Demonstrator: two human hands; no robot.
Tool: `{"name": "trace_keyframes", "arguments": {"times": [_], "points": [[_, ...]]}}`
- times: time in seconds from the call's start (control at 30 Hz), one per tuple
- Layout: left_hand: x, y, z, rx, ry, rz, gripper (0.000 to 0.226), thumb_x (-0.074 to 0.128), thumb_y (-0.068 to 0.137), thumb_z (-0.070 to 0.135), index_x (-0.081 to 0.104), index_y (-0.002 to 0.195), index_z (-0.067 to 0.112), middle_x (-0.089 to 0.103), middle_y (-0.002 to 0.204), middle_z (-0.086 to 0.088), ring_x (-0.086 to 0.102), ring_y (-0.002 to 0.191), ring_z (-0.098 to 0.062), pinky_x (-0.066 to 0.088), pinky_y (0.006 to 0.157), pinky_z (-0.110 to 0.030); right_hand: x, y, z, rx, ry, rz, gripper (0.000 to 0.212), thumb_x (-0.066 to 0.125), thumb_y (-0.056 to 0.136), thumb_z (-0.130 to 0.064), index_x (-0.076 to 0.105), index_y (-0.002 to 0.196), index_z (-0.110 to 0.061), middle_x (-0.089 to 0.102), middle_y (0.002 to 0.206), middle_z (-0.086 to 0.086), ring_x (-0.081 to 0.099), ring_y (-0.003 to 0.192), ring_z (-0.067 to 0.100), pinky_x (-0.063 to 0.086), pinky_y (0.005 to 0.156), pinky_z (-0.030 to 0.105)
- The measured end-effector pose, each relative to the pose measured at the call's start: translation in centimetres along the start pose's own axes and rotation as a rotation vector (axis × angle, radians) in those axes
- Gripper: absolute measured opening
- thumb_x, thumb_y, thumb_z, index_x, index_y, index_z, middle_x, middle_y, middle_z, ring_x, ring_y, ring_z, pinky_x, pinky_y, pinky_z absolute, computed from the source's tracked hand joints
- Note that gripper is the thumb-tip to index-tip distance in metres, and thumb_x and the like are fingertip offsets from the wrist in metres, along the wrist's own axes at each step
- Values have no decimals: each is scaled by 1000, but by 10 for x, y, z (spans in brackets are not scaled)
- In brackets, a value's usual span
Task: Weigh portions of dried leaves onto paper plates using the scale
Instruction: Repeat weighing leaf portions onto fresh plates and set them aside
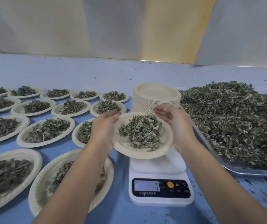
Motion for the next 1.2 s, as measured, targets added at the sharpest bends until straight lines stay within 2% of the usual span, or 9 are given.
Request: {"name": "trace_keyframes", "arguments": {"times": [0.13, 0.23, 0.4, 0.47, 0.53, 0.6, 0.83, 0.97, 1.2], "points": [[-32, 10, 25, 44, -39, 53, 34, 47, 93, -5, 61, 120, 9, 68, 110, -1, 64, 105, -23, 51, 90, -39, 43, 10, 0, 20, 33, -48, 26, 47, 86, 1, 70, 76, -7, 73, 84, 9, 69, 89, 21, 53, 85, 26], [-65, 24, 42, 73, 6, 119, 27, 50, 92, -2, 66, 108, 13, 67, 115, -3, 57, 115, -25, 41, 103, -47, 80, 19, 5, 53, 74, -72, 25, 48, 85, 3, 69, 76, -5, 71, 84, 11, 68, 87, 21, 53, 87, 28], [-126, 38, 67, 101, -20, 238, 27, 50, 92, -2, 67, 86, 19, 67, 113, -8, 54, 118, -30, 36, 104, -54, 145, 27, 16, 94, 24, -143, 23, 46, 87, 5, 69, 90, 0, 69, 107, 16, 66, 97, 21, 53, 85, 22], [-154, 41, 77, 122, -36, 306, 27, 51, 91, -2, 68, 87, 17, 66, 114, -9, 55, 117, -30, 39, 104, -51, 168, 28, 25, 140, -55, -146, 21, 49, 86, 1, 67, 95, 7, 65, 113, 25, 64, 101, 29, 51, 92, 36], [-180, 44, 85, 146, -50, 370, 24, 50, 92, -3, 68, 104, 10, 64, 116, -7, 53, 119, -25, 37, 107, -45, 191, 24, 33, 177, -154, -174, 23, 52, 85, -5, 63, 98, 11, 59, 103, 33, 58, 86, 32, 46, 79, 37], [-205, 47, 92, 160, -71, 437, 30, 49, 94, -2, 63, 119, 5, 63, 114, -5, 52, 117, -22, 36, 107, -42, 218, 14, 42, 226, -206, -250, 13, 52, 88, -11, 60, 92, -2, 53, 84, 20, 45, 75, 21, 39, 67, 36], [-291, 68, 109, 205, -104, 657, 31, 45, 96, 1, 62, 122, 8, 57, 106, -3, 51, 96, -17, 40, 82, -26, 309, -25, 96, 512, -203, -510, 11, 51, 95, -17, 57, 99, -9, 59, 76, 7, 59, 45, 13, 45, 43, 22], [-329, 76, 117, 237, -86, 728, 29, 47, 95, 3, 63, 117, 11, 63, 99, -2, 52, 81, -15, 41, 69, -25, 357, -36, 116, 588, -27, -515, 6, 49, 97, -7, 53, 94, -4, 49, 80, 11, 51, 55, 16, 42, 35, 18], [-383, 100, 115, 131, -39, 700, 17, 55, 94, 19, 64, 105, 8, 63, 87, -9, 60, 81, -25, 50, 81, -37, 425, -29, 135, 599, 96, -473, 13, 48, 98, -7, 56, 108, -7, 54, 88, 8, 45, 60, 14, 41, 35, 17]]}}
Point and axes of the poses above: each hand's wrist, its own y-axis towards the middle knuckle, its own x-axis out of the palm, z = x × y, the point moved 10 cm from there along y, towards the middle knuckle
